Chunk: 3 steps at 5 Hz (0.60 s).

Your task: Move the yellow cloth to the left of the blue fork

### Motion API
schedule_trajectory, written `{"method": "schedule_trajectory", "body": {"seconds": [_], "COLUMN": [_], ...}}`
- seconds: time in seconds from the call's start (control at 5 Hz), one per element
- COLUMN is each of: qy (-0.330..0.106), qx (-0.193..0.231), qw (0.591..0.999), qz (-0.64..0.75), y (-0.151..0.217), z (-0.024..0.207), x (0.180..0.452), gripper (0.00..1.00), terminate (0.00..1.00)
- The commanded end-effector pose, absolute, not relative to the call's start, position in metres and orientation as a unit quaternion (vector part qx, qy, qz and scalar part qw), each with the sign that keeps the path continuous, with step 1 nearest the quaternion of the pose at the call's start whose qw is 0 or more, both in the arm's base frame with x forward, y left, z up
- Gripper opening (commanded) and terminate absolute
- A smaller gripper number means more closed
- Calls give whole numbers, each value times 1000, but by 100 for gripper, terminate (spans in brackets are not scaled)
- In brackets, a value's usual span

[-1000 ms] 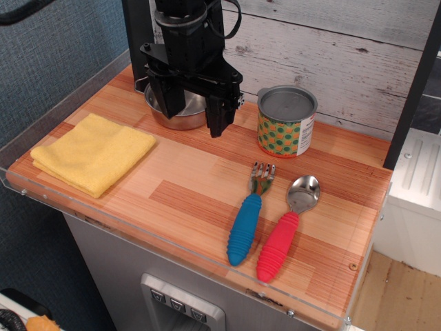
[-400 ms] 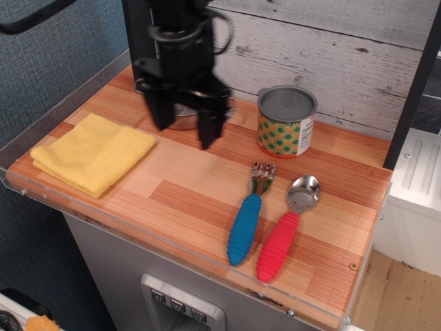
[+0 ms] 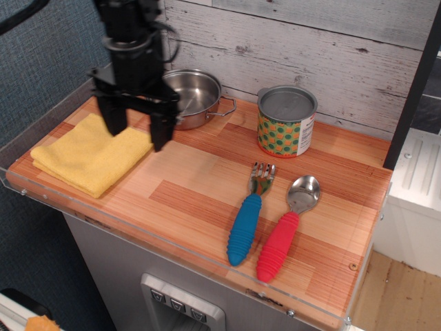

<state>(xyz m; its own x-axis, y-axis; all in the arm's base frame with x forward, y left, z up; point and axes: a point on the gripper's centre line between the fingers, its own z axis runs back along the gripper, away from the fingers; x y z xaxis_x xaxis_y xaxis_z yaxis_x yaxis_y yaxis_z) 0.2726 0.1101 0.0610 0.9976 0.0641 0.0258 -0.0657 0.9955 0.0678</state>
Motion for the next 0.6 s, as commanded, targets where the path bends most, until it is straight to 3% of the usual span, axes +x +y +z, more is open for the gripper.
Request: {"method": "schedule_trajectory", "body": {"seconds": [0.0, 0.4], "qy": [-42, -57], "qx": [81, 87], "qw": [996, 994], "qz": [-5, -20], "y": [143, 167], "z": [63, 47], "x": [274, 272], "gripper": [0, 0], "terminate": [0, 0]}}
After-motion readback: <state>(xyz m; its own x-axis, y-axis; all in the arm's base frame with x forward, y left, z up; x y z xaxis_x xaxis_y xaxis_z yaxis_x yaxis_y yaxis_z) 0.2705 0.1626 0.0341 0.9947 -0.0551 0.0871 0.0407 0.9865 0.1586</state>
